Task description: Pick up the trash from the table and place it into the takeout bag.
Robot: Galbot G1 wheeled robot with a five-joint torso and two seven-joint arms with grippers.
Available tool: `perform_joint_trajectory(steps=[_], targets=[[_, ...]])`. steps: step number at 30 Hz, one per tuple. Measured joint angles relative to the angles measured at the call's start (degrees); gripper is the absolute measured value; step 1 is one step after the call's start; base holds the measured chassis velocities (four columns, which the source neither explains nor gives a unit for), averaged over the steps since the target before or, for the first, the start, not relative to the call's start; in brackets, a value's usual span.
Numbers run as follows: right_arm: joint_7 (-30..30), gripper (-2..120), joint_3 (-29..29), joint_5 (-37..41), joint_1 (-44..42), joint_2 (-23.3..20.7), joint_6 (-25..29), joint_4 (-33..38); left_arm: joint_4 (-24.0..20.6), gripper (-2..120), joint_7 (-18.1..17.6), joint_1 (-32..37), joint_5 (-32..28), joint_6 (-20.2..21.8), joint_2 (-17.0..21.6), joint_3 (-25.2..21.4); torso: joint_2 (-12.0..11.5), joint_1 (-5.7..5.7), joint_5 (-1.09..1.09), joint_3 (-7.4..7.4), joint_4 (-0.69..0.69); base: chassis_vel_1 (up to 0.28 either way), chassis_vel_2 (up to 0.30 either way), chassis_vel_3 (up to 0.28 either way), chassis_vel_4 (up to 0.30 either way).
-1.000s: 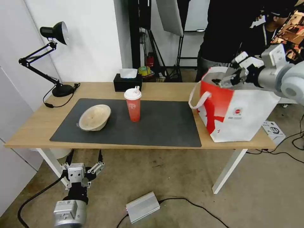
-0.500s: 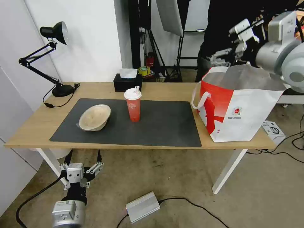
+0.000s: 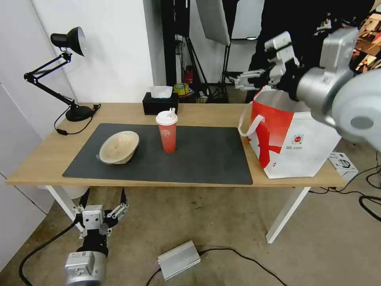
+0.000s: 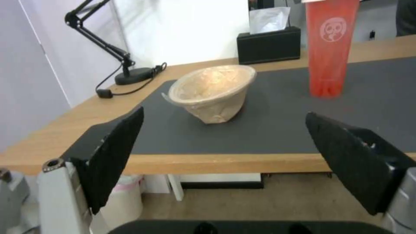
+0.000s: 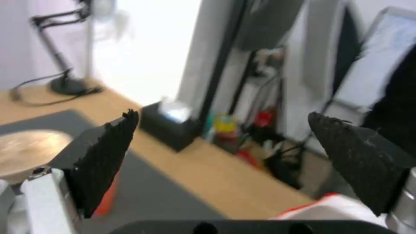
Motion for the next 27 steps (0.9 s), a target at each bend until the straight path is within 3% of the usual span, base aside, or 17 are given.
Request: perform_joint_trajectory(steps=[4, 10, 14, 17, 18, 27], targets=[[1.4, 100, 9.8, -5.8, -9.7, -2.2, 0.3, 3.2, 0.7, 100, 0.0, -0.3, 0.0, -0.3, 0.0, -0.3, 0.0, -0.01, -0.01, 0.0, -0.01, 0.0, 0.0, 0.0, 0.0], [2.9, 100, 16.8, -13.8, -19.8, -2.7, 2.0, 5.8, 1.0, 100, -0.1, -0.5, 0.0, -0.6, 0.0, -0.5, 0.0, 0.0, -0.02, 0.0, 0.0, 0.0, 0.0, 0.0, 0.0], [4.6, 100, 25.0, -20.4, -33.5, 0.1, 4.1, 8.7, 1.0, 100, -1.3, -0.3, 0.0, -0.8, 0.0, -1.2, 0.0, -0.01, -0.01, 0.0, 0.02, 0.0, 0.0, 0.0, 0.0], [4.8, 100, 28.0, -21.8, -37.0, 0.9, 4.8, 9.4, 1.0, 100, -1.4, -0.3, 0.0, -0.8, 0.0, -1.3, 0.0, 0.0, 0.0, 0.0, 0.02, 0.0, 0.0, 0.0, 0.0], [4.9, 100, 34.1, -25.2, -44.4, 2.9, 6.1, 11.2, 1.0, 100, -1.5, -0.3, 0.0, -0.8, 0.0, -1.4, 0.0, -0.01, -0.01, 0.0, -0.01, 0.0, 0.0, 0.0, 0.0], [6.2, 100, 41.9, -33.9, -63.4, 11.8, 10.0, 14.7, 1.3, 100, -1.4, -0.1, 0.0, -0.9, 0.0, -1.4, 0.0, -0.01, 0.0, 0.0, 0.0, 0.0, 0.0, 0.0, 0.0]])
